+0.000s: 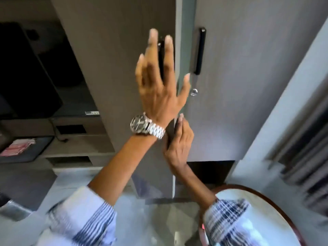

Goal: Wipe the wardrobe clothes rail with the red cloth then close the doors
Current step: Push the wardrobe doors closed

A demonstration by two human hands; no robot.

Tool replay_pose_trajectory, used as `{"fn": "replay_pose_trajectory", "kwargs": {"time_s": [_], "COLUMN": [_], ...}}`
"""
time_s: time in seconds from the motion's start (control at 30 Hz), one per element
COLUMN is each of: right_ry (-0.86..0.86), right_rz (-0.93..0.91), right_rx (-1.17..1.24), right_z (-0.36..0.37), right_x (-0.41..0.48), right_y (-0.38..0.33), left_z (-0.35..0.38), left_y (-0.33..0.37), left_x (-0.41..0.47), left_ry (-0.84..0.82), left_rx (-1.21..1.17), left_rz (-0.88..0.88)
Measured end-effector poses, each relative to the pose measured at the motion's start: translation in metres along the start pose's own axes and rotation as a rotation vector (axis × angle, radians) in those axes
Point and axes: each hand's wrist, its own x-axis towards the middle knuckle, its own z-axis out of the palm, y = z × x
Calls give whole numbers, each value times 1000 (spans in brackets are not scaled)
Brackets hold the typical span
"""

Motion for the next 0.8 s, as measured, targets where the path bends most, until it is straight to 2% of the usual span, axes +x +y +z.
{"fn": "replay_pose_trajectory", "kwargs": {"time_s": [0.1,0.27,0.4,0.6,0.73,0.8], "right_ry": [5,-18,-42,-76,-216,-266], "right_rz": [7,-54,-66,-29,104,104], "right_rx": [-159,-278,-294,-443,-471,-521], "right_z": [19,53,70,91,94,82], "right_x": [32,65,75,89,93,99], "right_y": [52,110,125,142,133,119], "left_z": [72,146,173,201,215,212], "left_y": [16,20,13,8,5,7], "left_x": [11,25,27,34,35,35], "left_ry": [-69,2,37,10,-37,-72], "left_rx": [-44,-122,-149,-146,-136,-114], "left_rz": [51,42,42,30,39,69]}}
